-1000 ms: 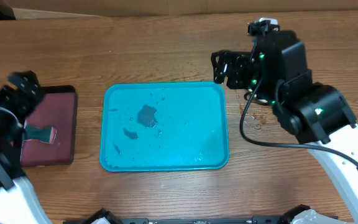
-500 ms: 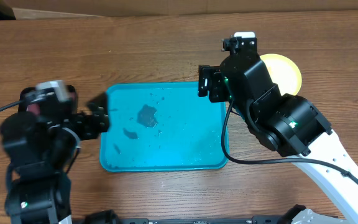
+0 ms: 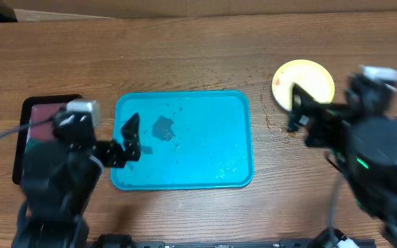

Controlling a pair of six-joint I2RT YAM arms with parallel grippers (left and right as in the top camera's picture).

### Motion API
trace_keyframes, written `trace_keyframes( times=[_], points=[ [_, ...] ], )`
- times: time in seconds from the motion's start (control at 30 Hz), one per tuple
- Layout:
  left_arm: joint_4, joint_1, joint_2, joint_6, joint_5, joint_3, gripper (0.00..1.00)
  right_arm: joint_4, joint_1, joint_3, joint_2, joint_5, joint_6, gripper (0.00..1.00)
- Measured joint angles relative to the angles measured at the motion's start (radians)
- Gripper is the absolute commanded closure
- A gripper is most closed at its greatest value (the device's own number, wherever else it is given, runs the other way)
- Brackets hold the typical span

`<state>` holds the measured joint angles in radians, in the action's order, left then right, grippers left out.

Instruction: Clean dirty plates on tray and stack at the side

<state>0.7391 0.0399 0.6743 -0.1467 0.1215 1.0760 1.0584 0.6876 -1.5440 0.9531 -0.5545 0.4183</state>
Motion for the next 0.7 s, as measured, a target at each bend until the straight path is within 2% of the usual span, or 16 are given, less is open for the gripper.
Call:
trace_keyframes(
  times=[0.13,0.27,0.43,0.7],
  points=[
    [0.001,0.0,-0.13,-0.012,-0.091,0.006,0.0,-0.036,0.0,0.078,-0.083,-0.013,0.001,0.0],
    [0.025,0.0,-0.217,-0.019,-0.163,0.026,0.0,-0.138,0.0,0.195,-0.091,-0.034,0.0,0.0],
    [0.077,0.0,-0.221,-0.03,-0.199,0.028,0.0,-0.266,0.0,0.288,-0.023,-0.1,0.0,0.0],
    [0.078,0.0,-0.221,-0.031,-0.213,0.028,0.0,-0.309,0.0,0.291,0.045,-0.174,0.0,0.0]
  ],
)
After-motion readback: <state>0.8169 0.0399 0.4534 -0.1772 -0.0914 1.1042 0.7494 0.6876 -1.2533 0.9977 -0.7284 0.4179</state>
